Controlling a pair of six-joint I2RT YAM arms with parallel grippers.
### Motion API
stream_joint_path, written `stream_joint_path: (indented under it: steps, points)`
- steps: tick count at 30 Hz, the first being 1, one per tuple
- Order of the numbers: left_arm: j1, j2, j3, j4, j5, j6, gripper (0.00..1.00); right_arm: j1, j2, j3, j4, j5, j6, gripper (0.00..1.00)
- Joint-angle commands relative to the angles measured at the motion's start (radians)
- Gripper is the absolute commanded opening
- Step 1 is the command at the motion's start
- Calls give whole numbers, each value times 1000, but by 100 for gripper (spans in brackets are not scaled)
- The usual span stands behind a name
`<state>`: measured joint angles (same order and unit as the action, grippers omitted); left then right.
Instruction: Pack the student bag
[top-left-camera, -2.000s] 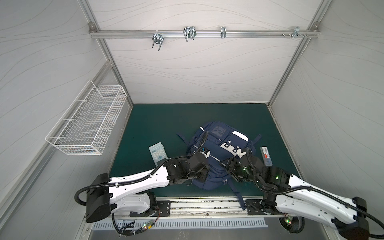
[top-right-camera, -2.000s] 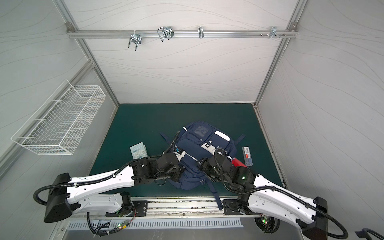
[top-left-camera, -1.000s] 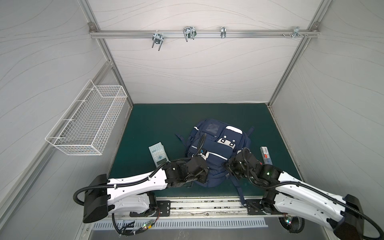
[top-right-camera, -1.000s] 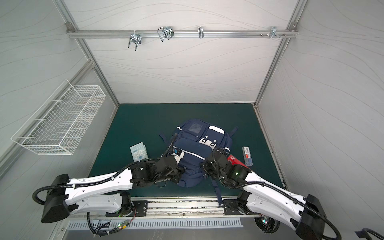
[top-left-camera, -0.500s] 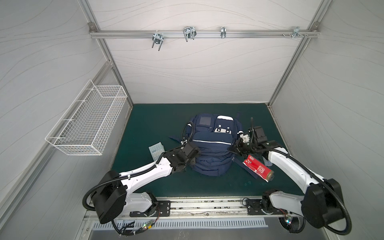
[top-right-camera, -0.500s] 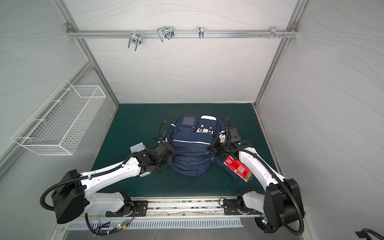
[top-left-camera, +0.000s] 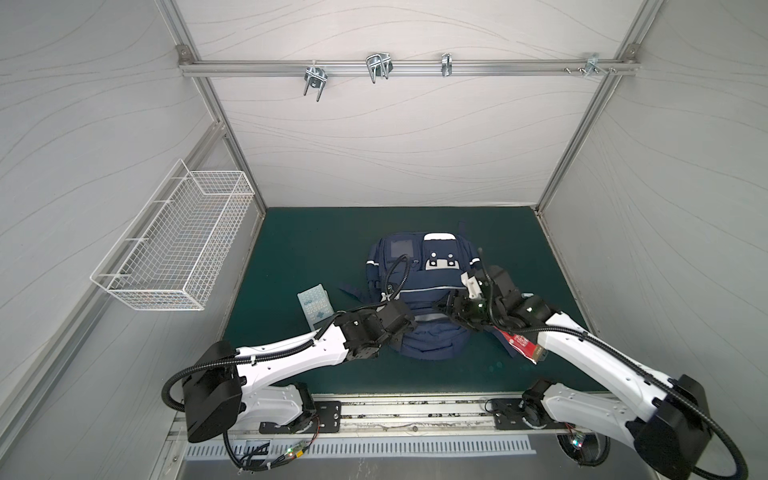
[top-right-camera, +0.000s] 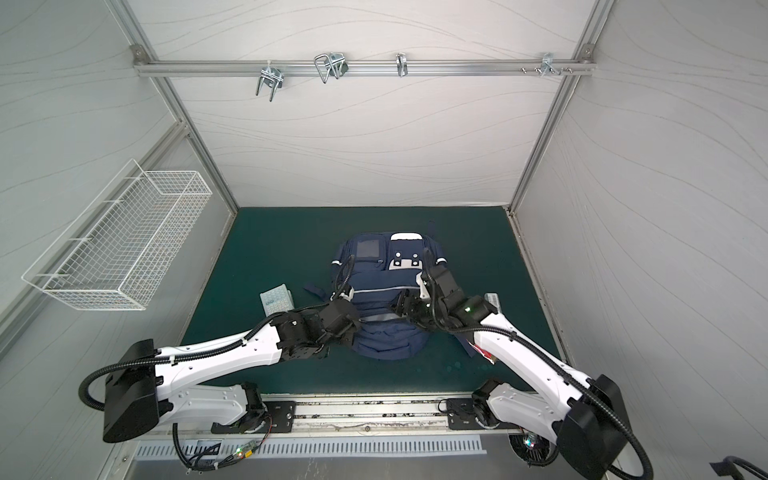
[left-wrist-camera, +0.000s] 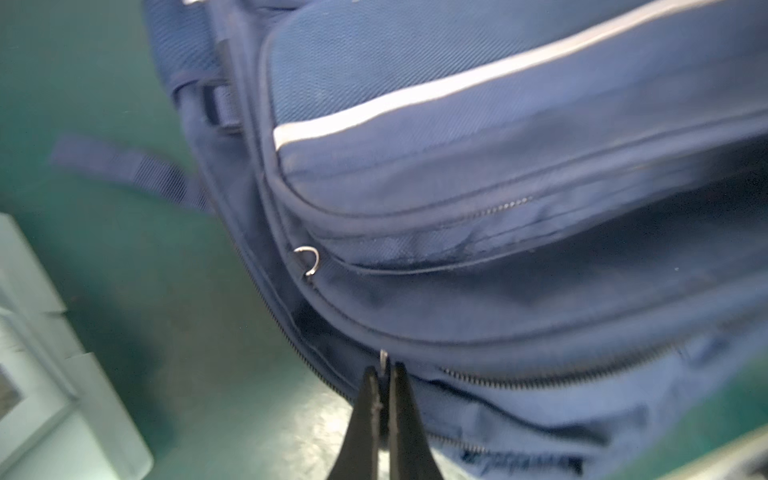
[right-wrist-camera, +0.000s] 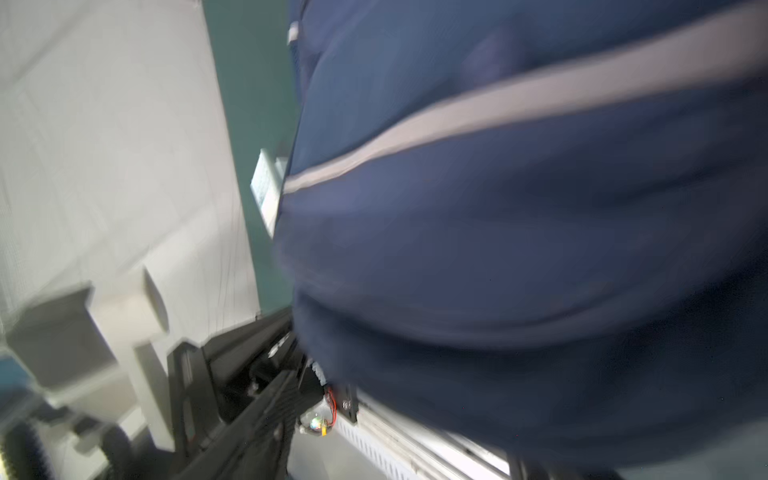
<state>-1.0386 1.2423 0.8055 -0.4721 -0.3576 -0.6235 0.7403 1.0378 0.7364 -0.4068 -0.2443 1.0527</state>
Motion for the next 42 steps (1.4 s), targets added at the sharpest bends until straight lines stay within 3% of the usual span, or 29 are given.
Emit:
stream_joint_path:
  steps: [1, 8, 17, 21, 26, 29, 32, 34, 36, 37, 41, 42]
  points:
    - [-16, -39, 60, 86, 32, 10, 0, 88, -2, -41, 130, 127, 178, 78]
    - [-35, -50, 60, 132, 76, 22, 0, 106, 123, 15, 178, 185, 213, 73]
    - [-35, -67, -2, 75, -18, -1, 0, 33, 122, 57, 67, 220, 171, 32]
    - [-33, -72, -23, 71, -86, 4, 0, -79, 102, 31, 14, 166, 120, 0]
    - [73, -15, -3, -76, -174, -72, 0, -127, 104, 68, -62, 130, 30, 0]
    - [162, 3, -25, -72, -141, -90, 0, -124, 115, 101, -71, 102, -6, 0]
    - [178, 51, 7, -85, -129, -92, 0, -109, 132, 124, -42, 70, -21, 0]
    - [178, 63, 24, -55, -59, -67, 0, -100, 149, 132, 3, 30, -28, 0]
    - [169, 31, 12, 18, 27, -33, 28, -93, 171, 148, 51, -24, -28, 0]
    - [156, 8, 6, 34, 30, -22, 38, -90, 185, 162, 66, -45, -32, 0]
    - [71, -79, 15, 75, -35, 83, 59, -68, 245, 264, 89, -107, -78, 0]
    - [64, -90, 25, 74, -33, 111, 78, -65, 262, 295, 80, -119, -92, 0]
